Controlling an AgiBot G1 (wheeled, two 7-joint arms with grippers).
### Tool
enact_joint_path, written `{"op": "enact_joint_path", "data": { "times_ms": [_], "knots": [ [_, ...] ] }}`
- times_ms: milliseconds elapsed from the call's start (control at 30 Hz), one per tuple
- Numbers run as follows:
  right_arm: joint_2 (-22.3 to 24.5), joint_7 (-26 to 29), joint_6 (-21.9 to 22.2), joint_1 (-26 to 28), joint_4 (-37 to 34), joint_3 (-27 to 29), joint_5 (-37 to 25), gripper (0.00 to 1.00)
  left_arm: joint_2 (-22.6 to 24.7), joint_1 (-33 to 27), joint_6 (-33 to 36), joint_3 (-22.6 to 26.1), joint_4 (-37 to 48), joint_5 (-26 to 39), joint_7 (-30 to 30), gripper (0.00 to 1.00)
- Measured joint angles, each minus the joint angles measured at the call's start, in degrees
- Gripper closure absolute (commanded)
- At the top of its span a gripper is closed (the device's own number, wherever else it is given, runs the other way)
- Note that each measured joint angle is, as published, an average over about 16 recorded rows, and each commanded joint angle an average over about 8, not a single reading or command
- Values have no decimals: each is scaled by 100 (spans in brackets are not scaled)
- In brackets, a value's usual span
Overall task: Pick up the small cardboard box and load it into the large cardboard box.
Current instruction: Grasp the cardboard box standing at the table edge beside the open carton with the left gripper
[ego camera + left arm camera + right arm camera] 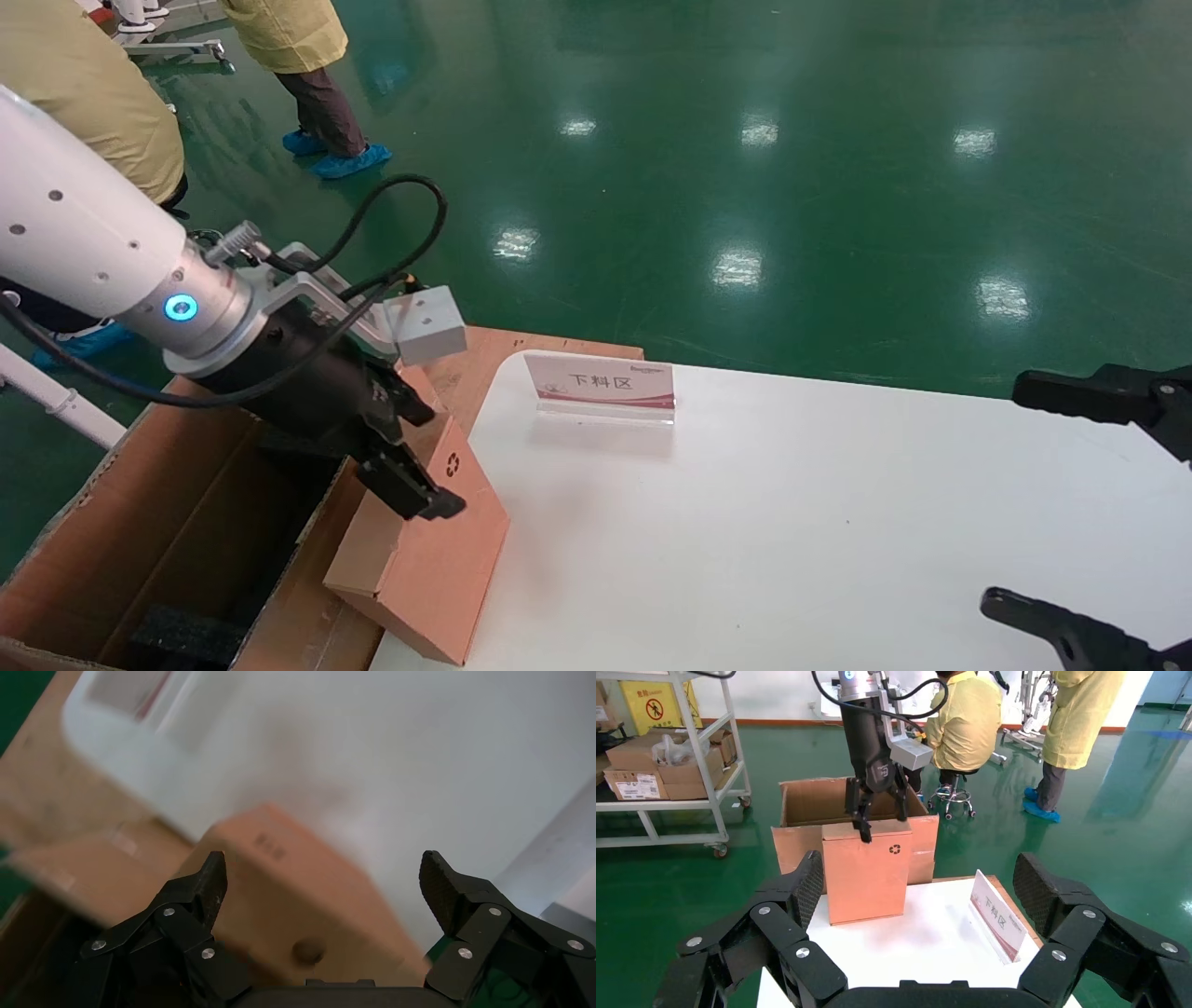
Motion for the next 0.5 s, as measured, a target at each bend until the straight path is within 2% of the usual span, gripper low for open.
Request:
{"op": "enact_joint_path", "data": {
  "times_ms": [267, 500],
  "knots": [
    [1, -2, 1, 1, 0, -3, 2, 0, 221, -799, -13, 1276, 0, -117, -683, 0],
    [3, -3, 3, 1, 0, -6, 4, 0, 457, -1247, -65, 2225, 4, -369, -1139, 0]
  ]
}}
